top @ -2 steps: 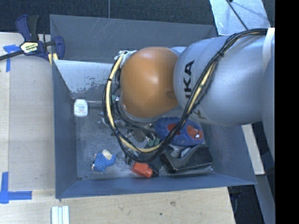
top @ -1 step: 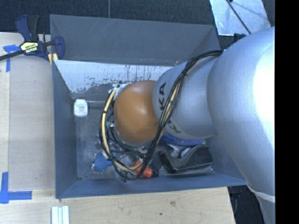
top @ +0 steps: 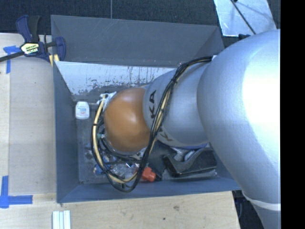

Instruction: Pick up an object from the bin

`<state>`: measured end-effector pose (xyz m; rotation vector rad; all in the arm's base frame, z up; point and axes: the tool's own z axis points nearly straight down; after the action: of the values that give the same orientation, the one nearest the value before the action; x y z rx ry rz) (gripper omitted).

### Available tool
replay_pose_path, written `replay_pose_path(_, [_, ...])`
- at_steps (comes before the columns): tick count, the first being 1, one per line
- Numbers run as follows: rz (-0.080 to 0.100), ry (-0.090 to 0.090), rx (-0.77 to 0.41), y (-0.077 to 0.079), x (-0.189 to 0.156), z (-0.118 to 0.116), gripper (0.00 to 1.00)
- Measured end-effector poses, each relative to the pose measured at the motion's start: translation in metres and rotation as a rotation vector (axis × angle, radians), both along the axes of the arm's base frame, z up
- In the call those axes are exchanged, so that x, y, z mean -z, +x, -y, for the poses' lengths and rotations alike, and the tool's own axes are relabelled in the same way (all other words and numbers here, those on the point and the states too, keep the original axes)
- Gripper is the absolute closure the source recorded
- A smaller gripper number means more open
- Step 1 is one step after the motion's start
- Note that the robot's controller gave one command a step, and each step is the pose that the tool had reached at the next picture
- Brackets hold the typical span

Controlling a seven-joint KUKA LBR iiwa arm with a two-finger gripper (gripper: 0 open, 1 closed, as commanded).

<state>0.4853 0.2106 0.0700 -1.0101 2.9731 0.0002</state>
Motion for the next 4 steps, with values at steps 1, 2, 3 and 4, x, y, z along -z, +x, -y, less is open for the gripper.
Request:
replay_pose_path(1, [0.000,0.000,0.003,0.000,0.000,0.000,1.00])
replay_pose_path(2, [0.001,0.000,0.004,0.001,0.000,0.000,0.00])
replay_pose_path(3, [0.011,0.001,-0.065,0.039,-0.086,0.038,0.00])
replay_pose_path(4, [-0.001,0.000,-0.232,-0.002,0.002,0.025,0.00])
